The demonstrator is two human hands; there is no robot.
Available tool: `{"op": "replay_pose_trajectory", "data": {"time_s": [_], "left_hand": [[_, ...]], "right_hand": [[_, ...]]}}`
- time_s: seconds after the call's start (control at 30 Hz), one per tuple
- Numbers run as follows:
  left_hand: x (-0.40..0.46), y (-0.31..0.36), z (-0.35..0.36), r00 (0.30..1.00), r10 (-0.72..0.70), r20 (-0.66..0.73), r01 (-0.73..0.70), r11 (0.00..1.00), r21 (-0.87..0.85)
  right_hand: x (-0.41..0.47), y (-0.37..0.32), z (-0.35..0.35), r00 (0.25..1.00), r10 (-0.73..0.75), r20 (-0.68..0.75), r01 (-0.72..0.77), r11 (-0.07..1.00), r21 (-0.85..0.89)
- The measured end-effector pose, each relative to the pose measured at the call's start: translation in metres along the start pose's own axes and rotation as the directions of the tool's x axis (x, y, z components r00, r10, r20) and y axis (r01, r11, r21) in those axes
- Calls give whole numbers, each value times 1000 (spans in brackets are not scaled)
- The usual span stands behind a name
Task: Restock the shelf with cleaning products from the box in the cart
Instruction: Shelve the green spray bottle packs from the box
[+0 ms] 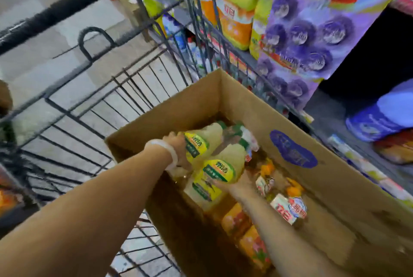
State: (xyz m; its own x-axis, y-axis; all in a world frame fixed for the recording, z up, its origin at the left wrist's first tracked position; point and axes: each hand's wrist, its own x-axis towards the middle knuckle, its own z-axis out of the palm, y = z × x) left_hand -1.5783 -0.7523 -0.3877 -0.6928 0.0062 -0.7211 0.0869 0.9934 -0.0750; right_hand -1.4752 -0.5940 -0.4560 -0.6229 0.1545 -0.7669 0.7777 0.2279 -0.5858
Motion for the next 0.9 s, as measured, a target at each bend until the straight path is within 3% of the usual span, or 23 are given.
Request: {"op": "replay_pose_trajectory", "data": {"time_s": [0.13,0.27,0.4,0.6,0.8,0.9], "left_hand": [[25,0,-4,996,1,92,2,1000,-31],[31,7,-14,992,-13,123,10,1000,27],[26,3,-20,989,-12,147,29,993,-112],[7,-4,-24,995,-10,103,38,960,-276],[-35,1,-45,996,91,-3,-87,948,-305],[-69,14,-61,986,158,-50,-165,936,-311]], "right_hand": [[14,-12,1,986,168,1,-165,970,181],[25,-17,13,958,285,14,-283,942,180],[30,-12,16,948,301,-99,-293,952,87],[3,-12,16,963,217,-158,-176,955,240],[-34,-11,7,973,187,-137,-106,884,456],[-64,-9,-12,973,125,-192,-18,877,479]]}}
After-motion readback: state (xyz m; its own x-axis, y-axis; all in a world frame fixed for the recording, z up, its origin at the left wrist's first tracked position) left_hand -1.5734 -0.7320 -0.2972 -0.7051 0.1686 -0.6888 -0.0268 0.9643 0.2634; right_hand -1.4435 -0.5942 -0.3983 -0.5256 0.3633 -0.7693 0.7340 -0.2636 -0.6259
